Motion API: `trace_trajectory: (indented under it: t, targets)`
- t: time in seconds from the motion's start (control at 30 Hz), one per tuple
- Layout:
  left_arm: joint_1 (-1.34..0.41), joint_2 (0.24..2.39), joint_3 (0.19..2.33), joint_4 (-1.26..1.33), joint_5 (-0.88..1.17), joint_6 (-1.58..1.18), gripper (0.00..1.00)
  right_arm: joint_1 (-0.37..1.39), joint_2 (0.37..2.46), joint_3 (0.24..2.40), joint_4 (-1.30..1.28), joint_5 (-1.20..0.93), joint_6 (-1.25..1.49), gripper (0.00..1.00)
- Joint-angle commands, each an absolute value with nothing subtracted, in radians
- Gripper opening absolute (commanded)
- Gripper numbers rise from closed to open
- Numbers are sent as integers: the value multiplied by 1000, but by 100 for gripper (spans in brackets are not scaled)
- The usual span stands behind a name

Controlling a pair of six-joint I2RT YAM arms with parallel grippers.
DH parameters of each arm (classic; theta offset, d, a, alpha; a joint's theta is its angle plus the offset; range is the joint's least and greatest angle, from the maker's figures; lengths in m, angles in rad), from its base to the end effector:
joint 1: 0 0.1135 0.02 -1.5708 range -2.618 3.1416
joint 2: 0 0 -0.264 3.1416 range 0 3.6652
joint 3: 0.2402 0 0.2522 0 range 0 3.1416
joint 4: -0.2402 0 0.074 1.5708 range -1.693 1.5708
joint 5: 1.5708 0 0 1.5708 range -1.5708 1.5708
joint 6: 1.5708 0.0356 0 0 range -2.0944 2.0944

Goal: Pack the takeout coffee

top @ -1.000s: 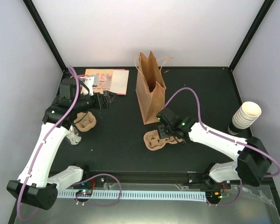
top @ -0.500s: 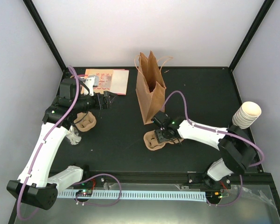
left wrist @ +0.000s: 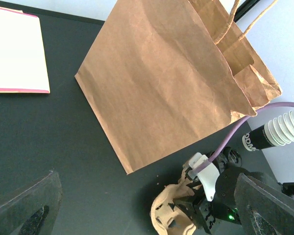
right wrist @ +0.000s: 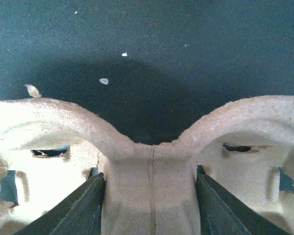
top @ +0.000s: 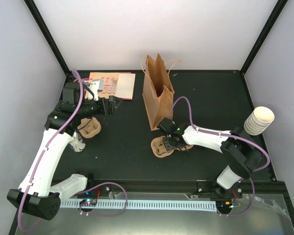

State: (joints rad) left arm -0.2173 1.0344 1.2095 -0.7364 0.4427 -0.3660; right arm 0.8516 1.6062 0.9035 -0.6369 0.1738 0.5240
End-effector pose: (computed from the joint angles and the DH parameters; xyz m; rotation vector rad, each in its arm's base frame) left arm 0.1976 -0.0592 0.3857 0.1076 2.1777 -0.8101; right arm 0.1891 0.2066 0.1586 -0.4368 2.8199 0.0183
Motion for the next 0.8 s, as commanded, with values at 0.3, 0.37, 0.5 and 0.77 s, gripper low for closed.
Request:
trace_trajectory:
  t: [0.3,0.37,0.5,0.77]
  targets:
    - [-213,1035,1240,-753,454,-352,99,856,1480,934,-692,183,514,49]
    - [-214,1038,1236,-751,457,-357,99,856,1431,943,-711,181,508,49]
    - [-215,1042,1223,-743,461,-373,99,855,1297,970,-740,159,492,49]
    - [-220,1046,1202,-726,474,-408,99,855,1038,1013,-727,140,477,49]
